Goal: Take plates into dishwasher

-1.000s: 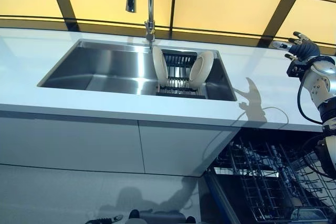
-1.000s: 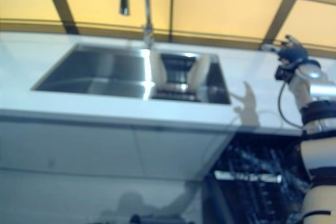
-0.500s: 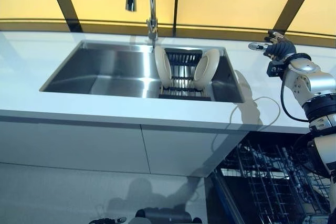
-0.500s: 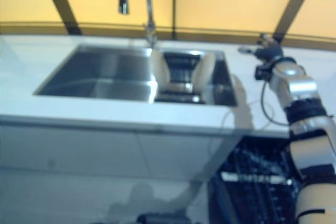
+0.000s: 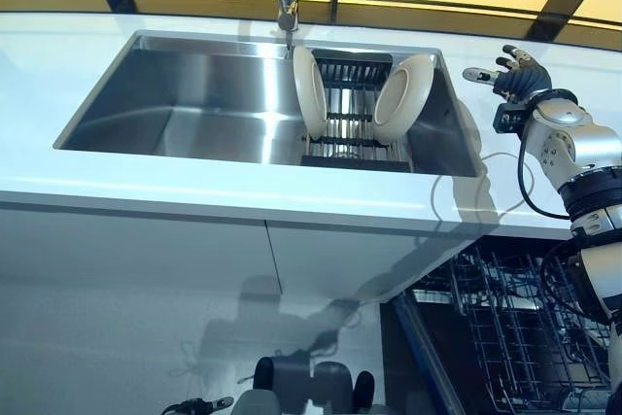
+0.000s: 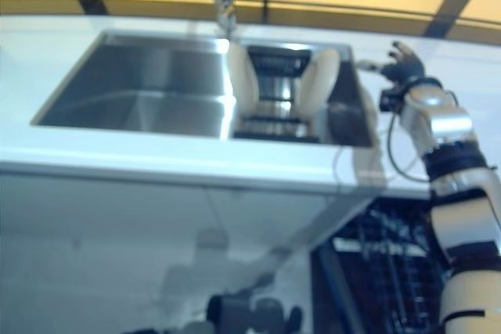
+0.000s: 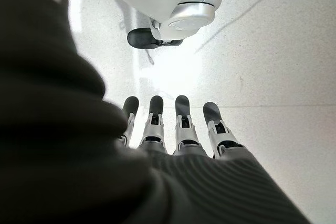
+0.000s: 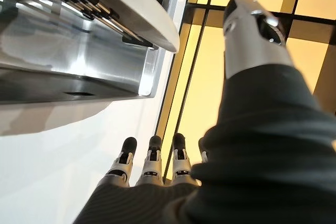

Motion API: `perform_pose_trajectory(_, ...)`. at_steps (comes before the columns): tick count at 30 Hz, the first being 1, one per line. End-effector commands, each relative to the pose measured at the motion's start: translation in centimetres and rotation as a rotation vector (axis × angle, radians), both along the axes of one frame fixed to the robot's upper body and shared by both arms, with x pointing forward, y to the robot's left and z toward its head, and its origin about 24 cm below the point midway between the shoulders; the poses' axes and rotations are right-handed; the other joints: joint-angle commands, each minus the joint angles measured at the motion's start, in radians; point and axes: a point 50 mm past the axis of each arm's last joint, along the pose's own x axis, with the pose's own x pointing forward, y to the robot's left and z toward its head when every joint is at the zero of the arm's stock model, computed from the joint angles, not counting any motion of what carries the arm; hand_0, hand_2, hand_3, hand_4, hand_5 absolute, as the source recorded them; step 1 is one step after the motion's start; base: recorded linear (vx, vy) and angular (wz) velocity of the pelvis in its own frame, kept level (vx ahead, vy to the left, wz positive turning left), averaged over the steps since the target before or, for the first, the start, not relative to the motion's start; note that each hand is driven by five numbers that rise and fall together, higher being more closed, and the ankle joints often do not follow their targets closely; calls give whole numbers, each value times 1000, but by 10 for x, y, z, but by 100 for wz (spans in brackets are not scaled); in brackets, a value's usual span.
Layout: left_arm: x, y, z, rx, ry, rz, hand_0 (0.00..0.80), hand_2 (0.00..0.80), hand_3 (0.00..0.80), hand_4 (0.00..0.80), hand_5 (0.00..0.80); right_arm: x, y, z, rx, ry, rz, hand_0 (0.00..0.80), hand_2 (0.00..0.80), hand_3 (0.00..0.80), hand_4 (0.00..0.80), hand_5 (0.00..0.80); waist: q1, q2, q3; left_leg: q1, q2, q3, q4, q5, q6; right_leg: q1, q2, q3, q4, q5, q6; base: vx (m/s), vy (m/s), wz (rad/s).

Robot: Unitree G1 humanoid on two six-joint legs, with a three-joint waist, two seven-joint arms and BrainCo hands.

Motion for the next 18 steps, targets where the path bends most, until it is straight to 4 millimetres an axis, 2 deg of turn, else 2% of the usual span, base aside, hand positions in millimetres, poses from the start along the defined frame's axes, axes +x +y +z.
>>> perform_pose_trajectory(1,4,16,5,46,-10,34,0,0,0,0,0,0,22,65,12,-198,51,0,0,0,0,0,17,-33,-10,-32,-3,-31,-3,-12,12,-18,-63,-25,1,27,46,0,0,0)
perform_pose_trajectory(10,6,12,4,13,-38,52,0,0,0,0,0,2,31,66,80,-202,103,0,0,0,0,0,25,-24,3,-48,-3,-41,-3,-9,9,-27,-67,-34,1,24,43,0,0,0)
perform_pose_trajectory(14,3,11,3,-12,-53,188,0,0,0,0,0,4,33,62,82,-190,108,0,0,0,0,0,30,-20,5,-50,-3,-44,-3,-8,7,-26,-68,-38,1,20,41,0,0,0)
perform_pose_trajectory(18,1,16,4,15,-51,204,0,0,0,0,0,5,37,66,80,-195,116,0,0,0,0,0,34,-17,14,-58,-3,-51,-3,-5,7,-30,-67,-40,1,19,39,0,0,0)
